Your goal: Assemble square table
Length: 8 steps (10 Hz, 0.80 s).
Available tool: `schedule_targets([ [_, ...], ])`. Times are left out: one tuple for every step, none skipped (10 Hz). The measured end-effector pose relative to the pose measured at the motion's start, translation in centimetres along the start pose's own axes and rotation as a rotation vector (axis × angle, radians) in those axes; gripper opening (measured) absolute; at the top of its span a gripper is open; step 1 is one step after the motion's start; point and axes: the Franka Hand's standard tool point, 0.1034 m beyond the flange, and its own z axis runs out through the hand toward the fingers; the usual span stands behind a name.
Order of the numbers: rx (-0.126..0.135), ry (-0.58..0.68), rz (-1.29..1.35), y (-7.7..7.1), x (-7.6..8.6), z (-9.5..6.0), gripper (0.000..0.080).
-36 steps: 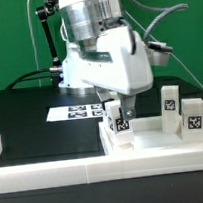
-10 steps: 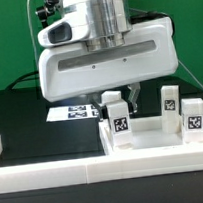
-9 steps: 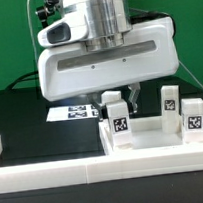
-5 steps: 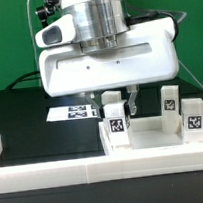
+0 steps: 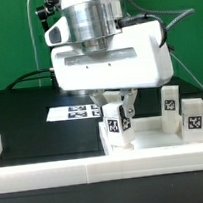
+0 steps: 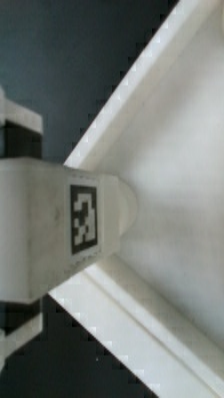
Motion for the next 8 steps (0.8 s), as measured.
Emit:
schedule_targets([
  [-0.002,-0.002,0.071,-0.02,-0.03,0.01,0.0290],
  [0.000,-0.010,0.134,-0.03,0.00,-0.01,0.0290],
  [0.002,-0.015,0.216,-0.01,0.03,0.00,0.0290],
  [0.002,-0.015,0.269,-0.03,0.01,0.01,0.0290],
  [0.003,-0.016,0.310,-0.04,0.01,0.01,0.0290],
  [0.006,-0.020,0.366,-0.06,0.00,0.02,0.0290],
  [0.006,-0.021,0.387,-0.06,0.00,0.03,0.0290],
  [0.007,-0.023,0.447,-0.09,-0.04,0.04,0.0290],
])
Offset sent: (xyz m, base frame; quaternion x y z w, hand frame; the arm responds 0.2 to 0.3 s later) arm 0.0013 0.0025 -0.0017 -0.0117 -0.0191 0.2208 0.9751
